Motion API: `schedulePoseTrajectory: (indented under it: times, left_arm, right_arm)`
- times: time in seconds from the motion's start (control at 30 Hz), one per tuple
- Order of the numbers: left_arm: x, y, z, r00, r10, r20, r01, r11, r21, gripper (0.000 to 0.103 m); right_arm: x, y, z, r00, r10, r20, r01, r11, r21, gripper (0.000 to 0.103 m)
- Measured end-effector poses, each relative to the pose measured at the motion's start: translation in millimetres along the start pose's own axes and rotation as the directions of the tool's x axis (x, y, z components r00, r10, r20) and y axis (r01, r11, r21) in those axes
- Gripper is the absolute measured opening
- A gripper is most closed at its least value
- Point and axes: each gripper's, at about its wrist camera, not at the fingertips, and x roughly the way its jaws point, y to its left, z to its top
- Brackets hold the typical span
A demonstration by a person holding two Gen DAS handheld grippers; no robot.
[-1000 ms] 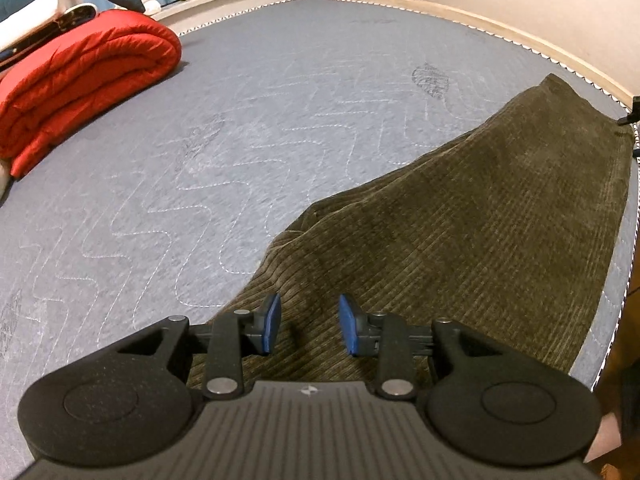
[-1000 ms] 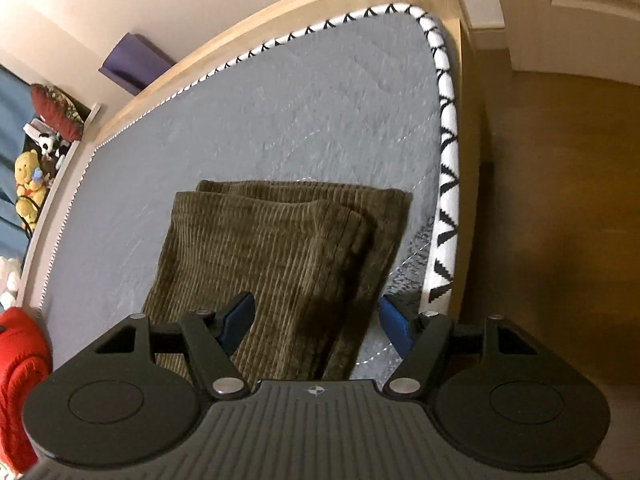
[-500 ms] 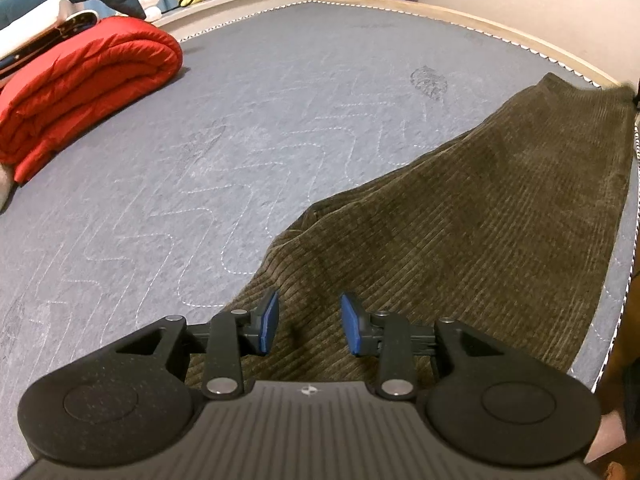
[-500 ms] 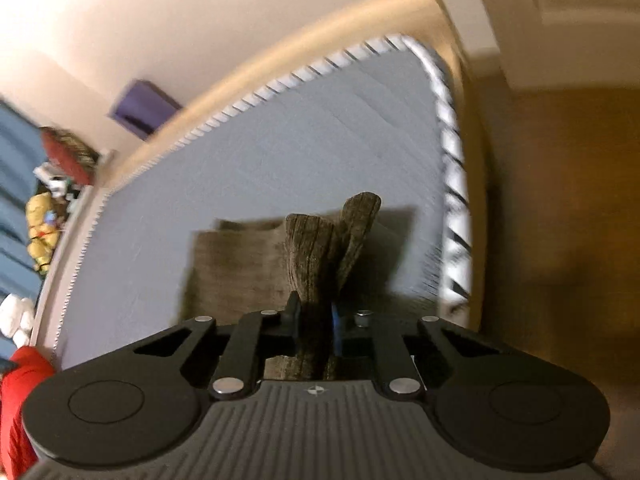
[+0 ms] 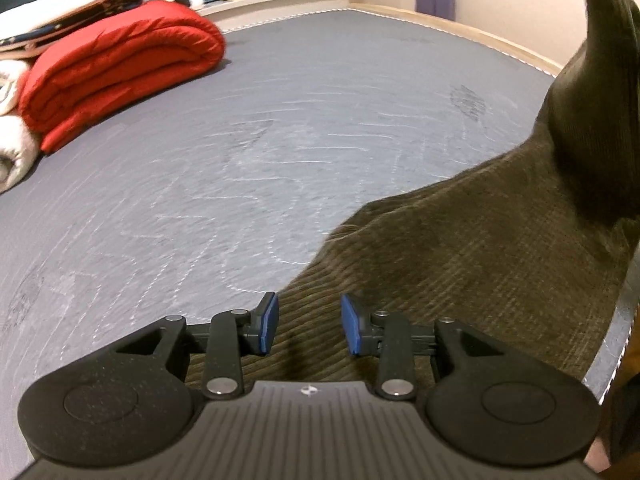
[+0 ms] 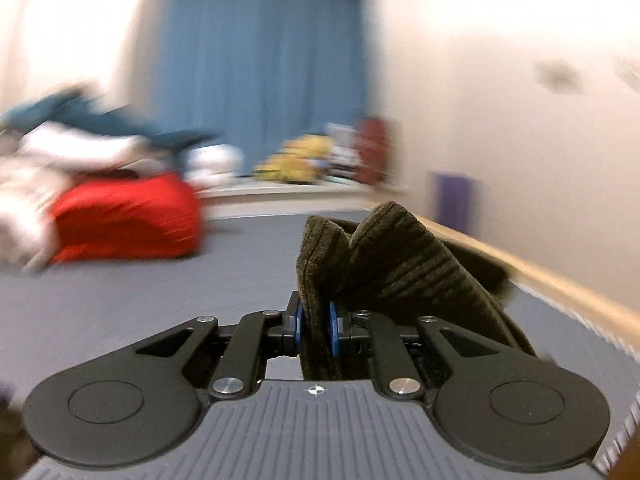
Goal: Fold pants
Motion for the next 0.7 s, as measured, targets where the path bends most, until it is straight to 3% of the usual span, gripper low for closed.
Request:
schedulePoseTrajectory:
  times: [0.07, 0.13, 0.2, 0.27, 0.3, 0.33, 0.37, 0.4, 0.57, 0.63, 0.7]
  left_arm:
    - [-2, 10, -2, 1.0, 0.01, -0.002, -0.01, 1.0, -0.026, 0.038]
    - [-2, 19, -4, 1.0, 0.018, -0.009, -0.018, 0.998, -0.053, 0.038]
    - [-2, 30, -7, 1.0, 0.013, -0.022, -0.015, 0.995, -0.094, 0.038]
    - [-3, 40, -10, 1.0, 0.003, -0.031, -0.008, 0.99, -0.138, 0.041]
    - [-3, 45, -11, 0.999, -0.002, -0.035, -0.004, 0.988, -0.157, 0.042]
    - [-4, 49, -12, 0.999, -0.009, -0.037, 0.003, 0.985, -0.174, 0.043]
    - [-4, 53, -13, 0.999, -0.021, -0.039, 0.013, 0.981, -0.195, 0.044]
    - [-4, 57, -14, 0.999, -0.032, -0.042, 0.022, 0.976, -0.215, 0.044]
    - [4, 65, -14, 0.99, -0.128, -0.051, 0.106, 0.947, -0.303, 0.045]
    - [7, 62, -13, 0.985, -0.166, -0.044, 0.143, 0.935, -0.323, 0.045]
    - [6, 54, -8, 0.981, -0.191, -0.029, 0.172, 0.935, -0.311, 0.046]
  right_arm:
    - [1, 54, -12, 0.988, 0.139, -0.061, -0.147, 0.98, -0.137, 0.013]
    - [0, 101, -32, 0.95, 0.27, -0.155, -0.3, 0.925, -0.233, 0.014]
    - [-2, 150, -63, 0.864, 0.385, -0.326, -0.485, 0.81, -0.329, 0.014]
    - [-9, 189, -101, 0.763, 0.423, -0.489, -0.626, 0.673, -0.394, 0.018]
    - [-13, 200, -115, 0.742, 0.41, -0.53, -0.651, 0.628, -0.426, 0.026]
    - [-23, 209, -125, 0.789, 0.379, -0.483, -0.608, 0.596, -0.525, 0.027]
    - [-31, 214, -130, 0.814, 0.365, -0.451, -0.58, 0.547, -0.604, 0.027]
    - [-31, 214, -127, 0.812, 0.366, -0.454, -0.583, 0.527, -0.618, 0.027]
    - [-15, 185, -87, 0.718, 0.473, -0.511, -0.677, 0.647, -0.351, 0.031]
    - [-22, 177, -79, 0.702, 0.514, -0.493, -0.693, 0.652, -0.308, 0.037]
    - [-28, 176, -72, 0.687, 0.562, -0.461, -0.717, 0.628, -0.304, 0.041]
